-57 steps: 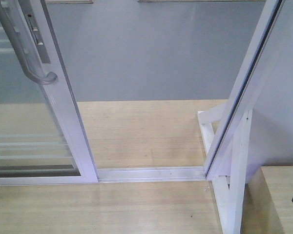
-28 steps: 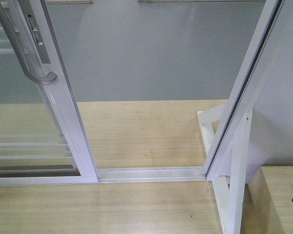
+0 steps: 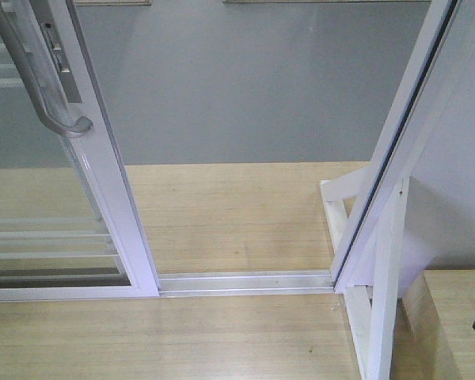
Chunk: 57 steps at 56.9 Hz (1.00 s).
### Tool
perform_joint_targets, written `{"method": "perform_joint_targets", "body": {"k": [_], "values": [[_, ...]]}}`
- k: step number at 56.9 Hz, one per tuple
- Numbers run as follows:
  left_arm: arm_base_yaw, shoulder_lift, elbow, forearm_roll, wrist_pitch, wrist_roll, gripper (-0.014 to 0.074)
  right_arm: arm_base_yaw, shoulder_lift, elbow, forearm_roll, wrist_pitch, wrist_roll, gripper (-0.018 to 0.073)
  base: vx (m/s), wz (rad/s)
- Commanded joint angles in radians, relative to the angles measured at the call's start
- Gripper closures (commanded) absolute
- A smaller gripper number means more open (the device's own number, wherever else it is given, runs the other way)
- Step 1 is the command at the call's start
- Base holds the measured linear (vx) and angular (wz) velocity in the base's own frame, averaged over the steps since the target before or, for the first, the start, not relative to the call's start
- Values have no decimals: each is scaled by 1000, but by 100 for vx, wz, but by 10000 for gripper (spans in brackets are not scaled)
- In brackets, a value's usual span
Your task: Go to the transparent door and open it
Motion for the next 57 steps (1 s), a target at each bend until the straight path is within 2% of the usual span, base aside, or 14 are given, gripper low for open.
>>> {"method": "perform_joint_targets", "body": {"k": [1, 23, 25, 31, 35, 44, 50, 51, 54, 57], "values": [[-4, -15, 13, -7, -80, 0, 600, 0, 8, -29, -11, -75, 3, 561, 0, 0], [-4, -15, 13, -7, -80, 0, 600, 0, 8, -29, -2, -75, 3, 561, 0, 0], [-4, -15, 13, -7, -80, 0, 600, 0, 8, -29, 24, -74, 3, 561, 0, 0], [-4, -15, 13, -7, -81, 0, 600, 0, 8, -29, 184, -80, -23, 561, 0, 0], [-4, -15, 13, -7, -81, 0, 600, 0, 8, -21, 223, -93, -22, 559, 0, 0], [-4, -15, 13, -7, -81, 0, 600, -1, -96, 146, 191, -280, -29, 558, 0, 0], [-4, -15, 13, -7, -82, 0, 600, -1, -213, 303, 243, -364, -78, 558, 0, 0], [-4, -15, 13, -7, -82, 0, 600, -1, -228, 316, 252, -365, -88, 558, 0, 0], [-4, -15, 13, -7, -82, 0, 600, -2, -281, 305, 294, -233, -121, 558, 0, 0], [-4, -13, 13, -7, -82, 0, 600, -6, -274, 309, 312, -194, -158, 558, 0, 0]]}}
